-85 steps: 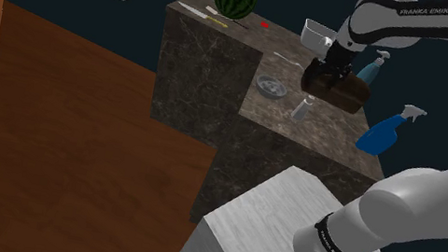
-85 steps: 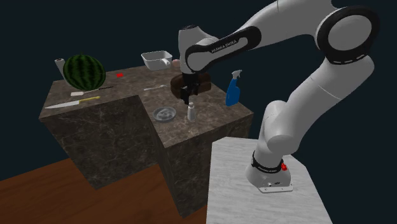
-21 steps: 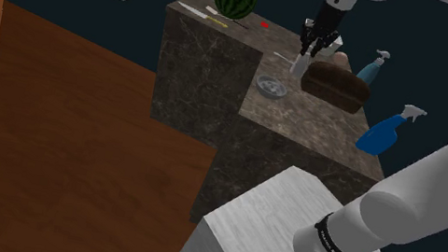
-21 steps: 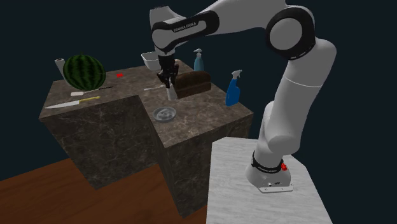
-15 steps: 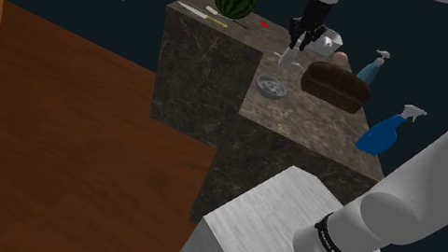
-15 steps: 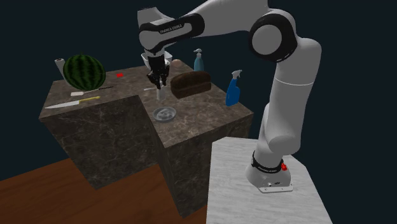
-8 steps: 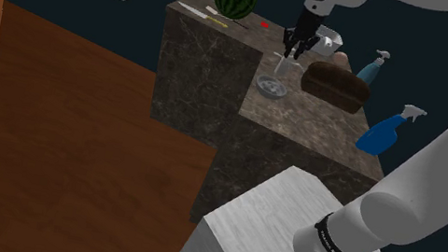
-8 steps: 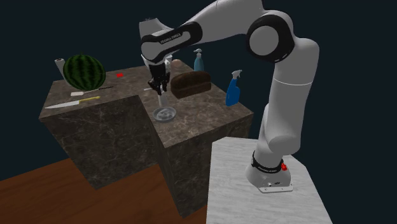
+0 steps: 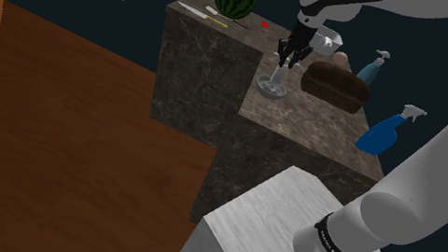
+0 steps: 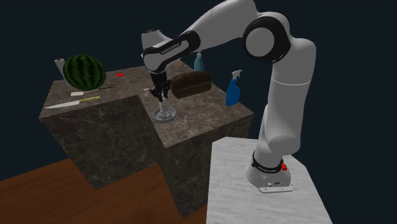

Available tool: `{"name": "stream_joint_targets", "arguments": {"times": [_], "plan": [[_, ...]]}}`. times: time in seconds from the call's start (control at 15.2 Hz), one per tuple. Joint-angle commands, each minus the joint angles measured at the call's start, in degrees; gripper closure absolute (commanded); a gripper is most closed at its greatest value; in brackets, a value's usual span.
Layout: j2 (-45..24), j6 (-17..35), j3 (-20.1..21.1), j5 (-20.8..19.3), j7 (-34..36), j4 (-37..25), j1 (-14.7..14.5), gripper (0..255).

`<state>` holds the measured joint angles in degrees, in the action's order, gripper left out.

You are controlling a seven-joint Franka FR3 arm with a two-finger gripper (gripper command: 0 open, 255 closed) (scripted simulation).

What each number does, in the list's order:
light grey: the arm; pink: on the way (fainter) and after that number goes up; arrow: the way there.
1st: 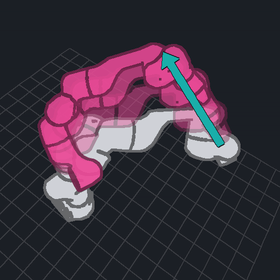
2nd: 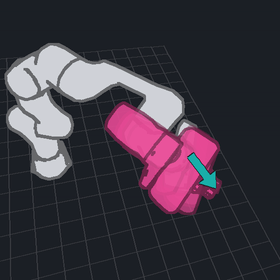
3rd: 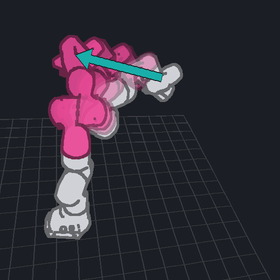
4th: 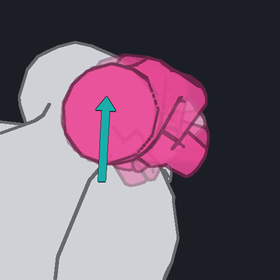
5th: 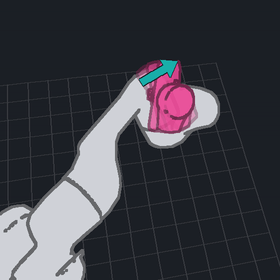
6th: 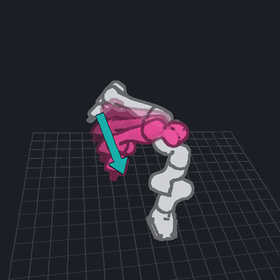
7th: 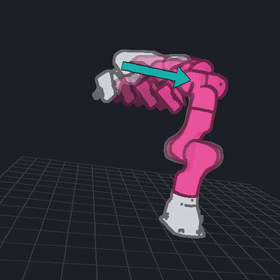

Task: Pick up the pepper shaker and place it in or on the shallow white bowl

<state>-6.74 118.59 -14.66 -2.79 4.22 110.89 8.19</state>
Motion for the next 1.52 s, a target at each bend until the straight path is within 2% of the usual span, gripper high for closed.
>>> {"name": "stream_joint_targets", "arguments": {"times": [0.0, 0.53, 0.59, 0.92, 1.19, 1.45], "plan": [[-0.60, 1.55, 0.02, 0.13, 0.04, 0.93, 0.02, 255], [-0.75, 1.94, 0.03, 0.16, 0.03, 1.18, 0.03, 255], [-0.75, 1.94, 0.03, 0.16, 0.03, 1.18, 0.03, 0], [-0.75, 1.94, 0.03, 0.16, 0.03, 1.17, 0.03, 0], [1.60, -4.90, 0.17, -0.35, 0.40, -3.35, -0.34, 0], [1.60, -4.90, 0.17, -0.35, 0.40, -3.35, -0.34, 0]]}}
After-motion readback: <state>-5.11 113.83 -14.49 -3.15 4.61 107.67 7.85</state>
